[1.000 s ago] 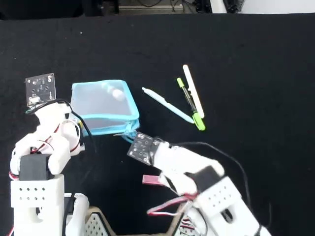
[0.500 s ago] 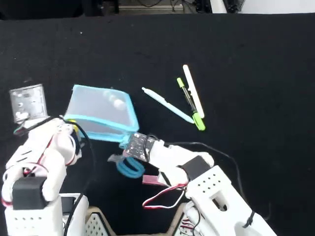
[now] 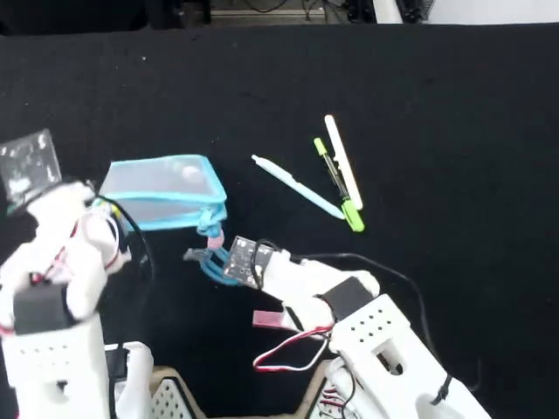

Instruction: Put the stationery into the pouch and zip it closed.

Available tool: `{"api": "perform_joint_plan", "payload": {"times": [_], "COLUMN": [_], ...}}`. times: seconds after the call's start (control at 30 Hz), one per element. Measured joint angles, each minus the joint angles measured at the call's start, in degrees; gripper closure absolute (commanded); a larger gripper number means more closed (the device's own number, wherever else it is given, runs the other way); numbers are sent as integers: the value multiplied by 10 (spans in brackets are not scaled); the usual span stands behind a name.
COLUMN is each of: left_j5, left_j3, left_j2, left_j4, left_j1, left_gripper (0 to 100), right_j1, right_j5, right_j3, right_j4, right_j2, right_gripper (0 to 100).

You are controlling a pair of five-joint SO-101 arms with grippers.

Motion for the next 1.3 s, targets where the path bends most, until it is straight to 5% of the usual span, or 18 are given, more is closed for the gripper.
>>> {"api": "perform_joint_plan", "payload": {"times": [0.2,0.53,1.03,1.3], "left_j5": [-11,-11,-11,-11], "left_j3": [-52,-111,-375,-388], "left_j2": [143,208,217,246], "left_j4": [0,3,171,181], "left_j1": [-9,-65,84,102], "left_gripper": [970,970,970,970], "right_j1": [-37,-75,-75,-75], "right_j5": [0,0,0,0], "right_j3": [-4,-8,-8,-8], "right_j4": [32,41,37,37], "right_j2": [0,0,0,0], "right_gripper": [727,727,727,727]}}
